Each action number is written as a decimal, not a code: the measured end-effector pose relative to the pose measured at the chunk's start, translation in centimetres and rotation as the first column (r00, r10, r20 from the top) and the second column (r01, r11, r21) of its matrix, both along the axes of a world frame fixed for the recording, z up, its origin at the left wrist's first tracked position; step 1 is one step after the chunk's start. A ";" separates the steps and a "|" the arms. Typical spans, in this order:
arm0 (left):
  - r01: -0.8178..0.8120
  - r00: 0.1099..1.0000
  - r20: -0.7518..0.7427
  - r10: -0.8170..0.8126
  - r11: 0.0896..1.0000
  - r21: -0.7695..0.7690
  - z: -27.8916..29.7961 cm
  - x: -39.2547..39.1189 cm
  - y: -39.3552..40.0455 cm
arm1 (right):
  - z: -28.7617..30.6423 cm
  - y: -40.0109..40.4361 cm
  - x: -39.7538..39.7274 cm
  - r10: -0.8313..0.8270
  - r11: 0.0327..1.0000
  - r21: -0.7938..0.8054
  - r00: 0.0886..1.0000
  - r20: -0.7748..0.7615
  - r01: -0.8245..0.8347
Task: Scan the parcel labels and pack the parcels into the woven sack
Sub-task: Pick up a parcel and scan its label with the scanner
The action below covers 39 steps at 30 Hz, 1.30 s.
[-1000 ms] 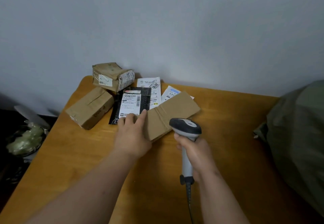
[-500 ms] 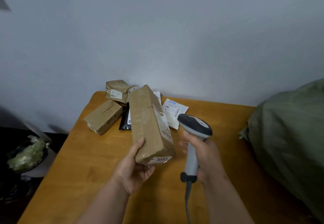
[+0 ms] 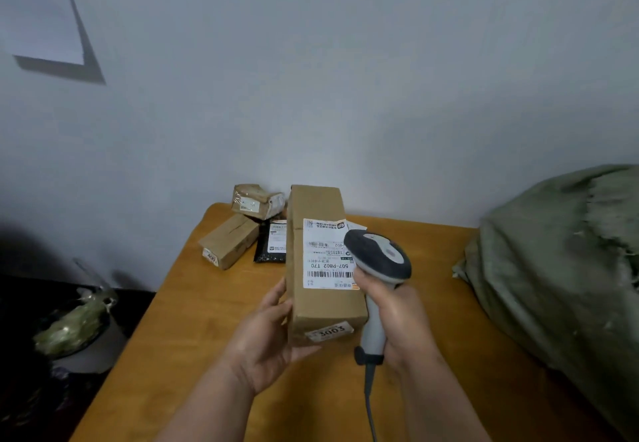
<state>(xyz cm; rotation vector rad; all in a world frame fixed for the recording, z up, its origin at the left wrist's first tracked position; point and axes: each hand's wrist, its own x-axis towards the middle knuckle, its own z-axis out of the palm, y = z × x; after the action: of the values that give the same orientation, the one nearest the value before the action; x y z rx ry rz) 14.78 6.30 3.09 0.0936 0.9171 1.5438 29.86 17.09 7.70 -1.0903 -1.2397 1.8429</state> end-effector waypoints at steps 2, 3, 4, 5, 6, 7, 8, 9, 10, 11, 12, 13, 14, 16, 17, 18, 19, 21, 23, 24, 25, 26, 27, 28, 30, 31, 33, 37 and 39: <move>0.101 0.990 -0.096 -0.105 0.994 -0.046 1.2 0.6 -0.6 | 0.5 -0.8 0.4 -0.014 0.999 0.052 0.999 0.036 0.012; 0.148 0.979 -0.132 -0.156 0.987 -0.069 1.7 0.8 -0.9 | 0.8 -1.0 0.6 -0.012 0.997 0.081 0.998 0.058 0.007; 0.176 0.970 -0.151 -0.189 0.980 -0.092 2.2 1.1 -1.2 | 1.1 -1.3 0.8 -0.005 0.994 0.106 0.997 0.080 -0.004; 0.190 0.967 -0.151 -0.204 0.976 -0.102 2.6 1.3 -1.4 | 1.4 -1.4 1.0 0.008 0.992 0.128 0.995 0.095 -0.020; 0.186 0.971 -0.137 -0.197 0.978 -0.094 2.9 1.5 -1.6 | 1.8 -1.6 1.2 0.022 0.989 0.144 0.994 0.106 -0.037; 0.170 0.977 -0.119 -0.178 0.983 -0.072 3.0 1.6 -1.8 | 2.0 -1.6 1.5 0.038 0.986 0.157 0.993 0.110 -0.055; 0.155 0.980 -0.118 -0.160 0.987 -0.049 3.1 1.7 -1.9 | 2.4 -1.7 1.7 0.051 0.985 0.160 0.993 0.106 -0.068; 0.131 0.981 -0.141 -0.135 0.991 -0.033 3.1 1.8 -1.9 | 2.7 -1.7 2.1 0.060 0.984 0.161 0.994 0.095 -0.075; 0.101 0.978 -0.179 -0.105 0.994 -0.028 3.1 2.0 -1.9 | 3.0 -1.7 2.4 0.060 0.984 0.162 0.994 0.086 -0.074; 0.069 0.973 -0.221 -0.071 0.997 -0.015 3.0 2.4 -1.6 | 3.2 -1.6 2.9 0.052 0.983 0.169 0.996 0.079 -0.065; 0.030 0.966 -0.256 -0.028 1.000 0.005 3.2 2.9 -1.4 | 3.5 -1.5 3.5 0.036 0.983 0.178 0.996 0.077 -0.050; -0.012 0.961 -0.275 0.019 1.000 0.027 3.2 3.4 -1.1 | 3.6 -1.4 4.1 0.021 0.981 0.188 0.996 0.084 -0.036; -0.051 0.955 -0.290 0.061 0.998 0.042 3.3 4.0 -0.7 | 3.8 -1.2 4.8 0.009 0.980 0.198 0.995 0.098 -0.029; -0.104 0.934 -0.335 0.122 0.992 0.071 3.5 5.3 0.0 | 4.1 -1.0 6.5 0.014 0.973 0.228 0.991 0.134 -0.045; -0.119 0.923 -0.358 0.142 0.989 0.085 3.4 5.8 0.4 | 4.1 -0.9 7.3 0.033 0.967 0.247 0.989 0.146 -0.069; -0.133 0.913 -0.377 0.159 0.987 0.094 3.4 6.4 0.7 | 4.2 -1.0 8.0 0.058 0.961 0.261 0.987 0.152 -0.096; -0.146 0.907 -0.384 0.174 0.984 0.102 3.3 6.9 0.9 | 4.4 -1.0 8.7 0.089 0.953 0.275 0.984 0.157 -0.130; -0.176 0.903 -0.378 0.203 0.979 0.106 3.3 7.8 1.2 | 4.8 -1.2 9.9 0.138 0.938 0.293 0.976 0.168 -0.183; -0.207 0.901 -0.366 0.233 0.972 0.111 3.5 8.4 1.3 | 5.3 -1.4 10.8 0.176 0.923 0.311 0.968 0.180 -0.226; -0.220 0.899 -0.361 0.248 0.969 0.116 3.7 8.6 1.4 | 5.5 -1.5 11.1 0.186 0.920 0.313 0.965 0.183 -0.237; -0.231 0.896 -0.359 0.260 0.965 0.123 3.8 8.9 1.4 | 5.6 -1.6 11.6 0.193 0.916 0.319 0.964 0.184 -0.244; -0.237 0.895 -0.357 0.268 0.963 0.131 3.8 8.9 1.5 | 5.7 -1.6 11.8 0.194 0.915 0.321 0.964 0.183 -0.246; -0.241 0.892 -0.358 0.275 0.961 0.136 3.8 9.0 1.5 | 5.8 -1.6 12.0 0.196 0.915 0.321 0.964 0.180 -0.245; -0.248 0.889 -0.360 0.282 0.959 0.139 4.0 9.2 1.5 | 6.0 -1.6 12.3 0.199 0.916 0.318 0.965 0.168 -0.244; -0.264 0.881 -0.368 0.298 0.954 0.139 4.3 9.6 1.5 | 6.5 -1.8 12.6 0.224 0.910 0.324 0.964 0.140 -0.259; -0.273 0.878 -0.369 0.305 0.952 0.137 4.5 9.7 1.4 | 6.7 -1.8 12.7 0.241 0.902 0.333 0.961 0.134 -0.273; -0.287 0.873 -0.373 0.316 0.949 0.133 4.7 10.0 1.2 | 7.1 -2.1 12.8 0.266 0.889 0.349 0.955 0.133 -0.297; -0.283 0.858 -0.405 0.316 0.949 0.141 4.9 10.4 0.7 | 7.6 -2.5 12.8 0.295 0.872 0.367 0.946 0.133 -0.323; -0.286 0.853 -0.413 0.320 0.948 0.142 4.9 10.7 0.5 | 7.6 -2.7 12.8 0.305 0.869 0.367 0.943 0.131 -0.332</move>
<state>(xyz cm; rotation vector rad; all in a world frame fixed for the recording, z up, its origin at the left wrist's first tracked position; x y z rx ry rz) 25.51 6.75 8.00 0.3745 1.2697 1.8957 42.64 14.39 15.31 -0.7679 -1.8233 1.6924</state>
